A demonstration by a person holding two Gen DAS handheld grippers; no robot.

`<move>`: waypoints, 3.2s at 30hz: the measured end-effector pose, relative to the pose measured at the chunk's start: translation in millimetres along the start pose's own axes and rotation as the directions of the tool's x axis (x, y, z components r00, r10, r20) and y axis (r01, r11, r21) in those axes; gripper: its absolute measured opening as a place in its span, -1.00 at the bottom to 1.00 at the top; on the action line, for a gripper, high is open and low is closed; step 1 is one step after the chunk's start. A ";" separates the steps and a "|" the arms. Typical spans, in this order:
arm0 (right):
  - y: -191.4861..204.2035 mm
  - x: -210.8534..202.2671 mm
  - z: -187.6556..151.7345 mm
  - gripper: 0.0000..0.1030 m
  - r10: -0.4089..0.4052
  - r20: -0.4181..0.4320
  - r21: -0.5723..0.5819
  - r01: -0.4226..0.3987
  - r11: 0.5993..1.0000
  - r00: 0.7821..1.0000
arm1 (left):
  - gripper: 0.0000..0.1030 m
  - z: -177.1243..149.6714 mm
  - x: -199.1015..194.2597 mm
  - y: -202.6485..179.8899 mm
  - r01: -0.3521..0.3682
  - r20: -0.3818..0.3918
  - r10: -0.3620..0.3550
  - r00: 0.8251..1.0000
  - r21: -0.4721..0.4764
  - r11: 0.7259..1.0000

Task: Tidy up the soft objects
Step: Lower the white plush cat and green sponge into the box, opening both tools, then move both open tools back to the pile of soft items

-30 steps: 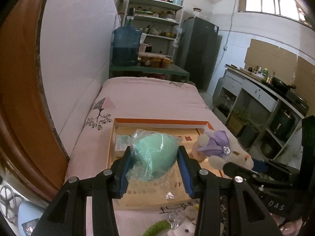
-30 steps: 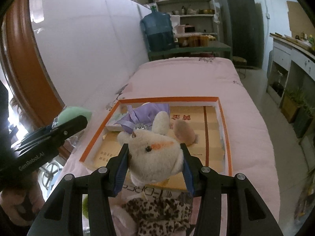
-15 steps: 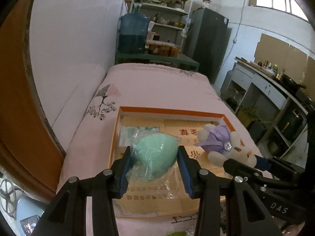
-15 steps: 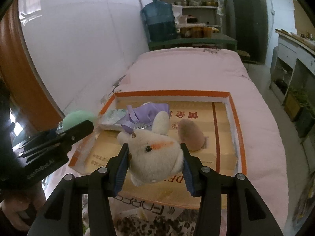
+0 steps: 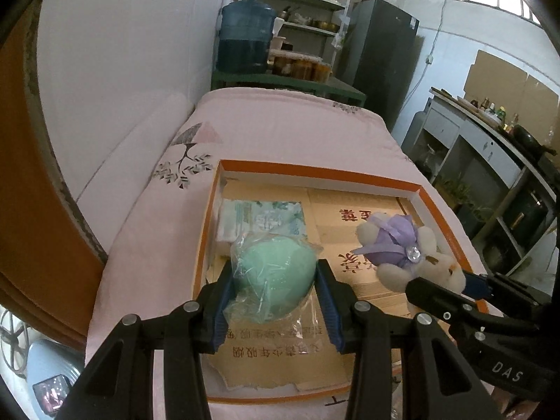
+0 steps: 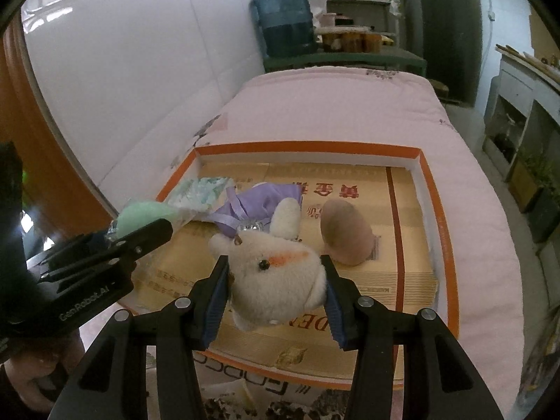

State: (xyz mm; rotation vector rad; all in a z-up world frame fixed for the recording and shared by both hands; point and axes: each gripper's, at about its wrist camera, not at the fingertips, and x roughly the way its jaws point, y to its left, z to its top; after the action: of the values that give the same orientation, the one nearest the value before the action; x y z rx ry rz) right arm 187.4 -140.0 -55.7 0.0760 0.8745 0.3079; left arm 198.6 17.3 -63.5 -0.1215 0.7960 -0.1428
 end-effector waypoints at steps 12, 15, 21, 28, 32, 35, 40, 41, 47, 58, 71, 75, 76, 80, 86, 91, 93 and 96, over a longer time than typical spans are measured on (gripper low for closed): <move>0.0 13.0 -1.6 -0.02 -0.001 -0.032 -0.012 0.000 1.000 0.999 | -0.14 -3.0 15.8 -0.3 -0.006 -0.035 0.007 0.999 0.008 1.000; 0.2 16.5 -2.4 -0.02 -0.002 -0.044 -0.017 0.001 1.000 0.999 | -0.14 -4.9 19.6 0.1 -0.009 -0.046 0.009 0.999 0.011 1.000; -0.2 23.3 -3.9 -0.02 -0.003 -0.063 -0.023 0.001 1.000 0.998 | -0.14 -6.8 27.7 -1.0 -0.006 -0.066 0.007 0.998 0.013 1.000; -1.5 31.8 -5.3 -0.02 0.005 -0.090 -0.015 -0.006 1.000 0.996 | -0.14 -8.6 34.9 1.6 0.004 -0.082 -0.003 0.997 0.001 1.000; -1.9 33.5 -5.8 -0.02 0.008 -0.094 -0.014 -0.009 1.000 0.996 | -0.13 -8.8 36.6 2.5 0.007 -0.090 -0.008 0.996 -0.005 1.000; -2.0 33.4 -5.9 -0.02 0.008 -0.094 -0.013 -0.009 1.000 0.996 | -0.12 -8.8 37.1 2.6 0.008 -0.090 -0.008 0.996 -0.006 1.000; -1.6 35.9 -6.7 -0.02 0.007 -0.099 -0.015 -0.009 1.000 0.995 | -0.12 -8.7 37.5 2.2 0.005 -0.091 -0.004 0.996 0.000 1.000; -1.7 36.4 -6.7 -0.01 0.007 -0.100 -0.015 -0.009 1.000 0.995 | -0.12 -8.8 37.7 2.0 0.004 -0.092 -0.003 0.996 0.002 1.000; -3.8 36.2 -7.3 0.04 0.018 -0.104 0.001 -0.018 1.000 0.994 | -0.11 -9.1 37.7 1.4 0.002 -0.093 -0.002 0.996 0.008 1.000; -5.0 25.7 -6.6 0.19 0.007 -0.088 0.008 -0.007 1.000 0.996 | 0.00 -9.0 31.8 -6.0 -0.018 -0.098 0.020 0.995 0.022 1.000; 0.7 -5.6 -5.5 0.41 -0.034 -0.028 -0.015 0.033 0.999 0.999 | 0.29 -7.7 -3.7 -11.7 -0.053 -0.016 0.054 0.998 0.055 0.997; 3.4 -21.5 -7.3 0.46 -0.042 0.005 -0.025 0.043 0.999 0.999 | 0.30 -8.1 -19.0 -12.3 -0.079 0.022 0.077 0.997 0.072 0.994; 4.0 -26.1 -8.2 0.46 -0.043 0.012 -0.026 0.043 0.999 0.999 | 0.30 -8.4 -22.1 -12.4 -0.081 0.029 0.079 0.996 0.075 0.994; 5.5 -43.8 -12.0 0.46 -0.042 0.038 -0.021 0.043 0.999 0.998 | 0.32 -10.1 -34.6 -11.4 -0.080 0.056 0.076 0.996 0.077 0.994; 12.1 -63.1 -21.5 0.46 -0.036 0.055 -0.022 0.038 0.999 0.998 | 0.38 -16.7 -52.4 -12.3 -0.082 0.084 0.074 0.994 0.093 0.992; 17.3 -75.6 -30.5 0.46 -0.031 0.064 -0.022 0.032 0.999 0.997 | 0.38 -23.3 -65.8 -14.4 -0.083 0.091 0.074 0.993 0.103 0.991; 19.7 -80.2 -33.7 0.46 -0.032 0.068 -0.025 0.033 0.999 0.997 | 0.38 -26.4 -71.0 -16.0 -0.081 0.093 0.072 0.993 0.105 0.991; 23.0 -89.0 -38.9 0.46 -0.028 0.074 -0.027 0.031 0.999 0.997 | 0.38 -30.2 -78.6 -17.3 -0.080 0.100 0.070 0.993 0.102 0.992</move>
State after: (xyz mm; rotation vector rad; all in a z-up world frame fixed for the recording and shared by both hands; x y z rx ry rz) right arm 98.8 -146.8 -10.2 0.0477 0.7972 0.2882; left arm 121.2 12.3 -26.6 0.0018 0.6942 -0.1072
